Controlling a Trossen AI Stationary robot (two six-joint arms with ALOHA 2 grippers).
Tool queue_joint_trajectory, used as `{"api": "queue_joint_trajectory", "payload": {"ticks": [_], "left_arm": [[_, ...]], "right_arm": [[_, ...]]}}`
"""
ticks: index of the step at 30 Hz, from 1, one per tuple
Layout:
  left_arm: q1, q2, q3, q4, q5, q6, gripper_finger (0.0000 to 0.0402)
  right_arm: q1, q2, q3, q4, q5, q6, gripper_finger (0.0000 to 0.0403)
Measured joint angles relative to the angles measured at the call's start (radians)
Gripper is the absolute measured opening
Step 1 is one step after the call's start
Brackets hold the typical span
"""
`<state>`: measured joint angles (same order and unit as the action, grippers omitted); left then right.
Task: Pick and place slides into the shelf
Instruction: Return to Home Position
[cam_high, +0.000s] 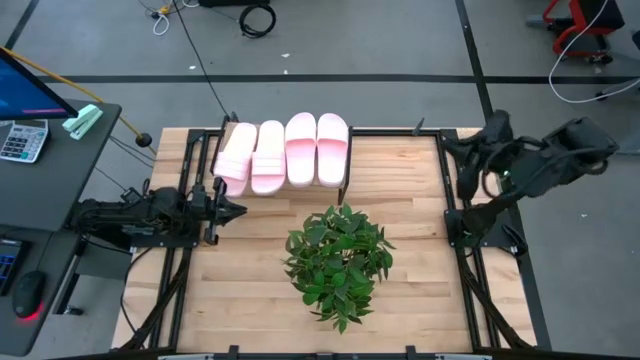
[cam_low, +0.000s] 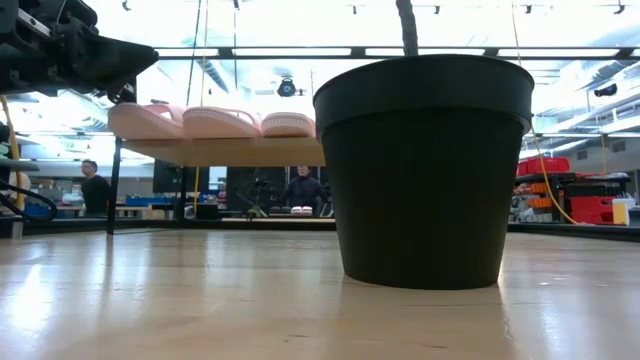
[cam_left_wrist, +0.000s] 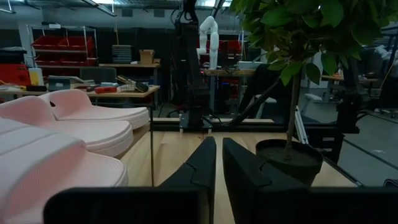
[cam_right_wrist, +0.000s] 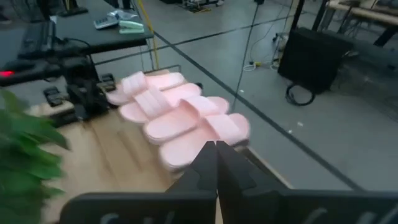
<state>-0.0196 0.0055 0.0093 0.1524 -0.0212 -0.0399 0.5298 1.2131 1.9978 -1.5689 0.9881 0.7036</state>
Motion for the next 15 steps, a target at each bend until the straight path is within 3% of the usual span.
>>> {"api": "queue_joint_trajectory", "payload": {"ticks": [6, 15], "left_arm": [[0.000, 0.000, 0.000, 0.000, 0.000, 0.000, 0.0028], [0.000, 0.000, 0.000, 0.000, 0.000, 0.000, 0.0041]], "right_arm": [[0.032, -0.262, -0.295, 0.139, -0.020, -0.061, 0.0000], [0.096, -0.752, -0.884, 0.725, -0.061, -0.385, 0.0000]]}}
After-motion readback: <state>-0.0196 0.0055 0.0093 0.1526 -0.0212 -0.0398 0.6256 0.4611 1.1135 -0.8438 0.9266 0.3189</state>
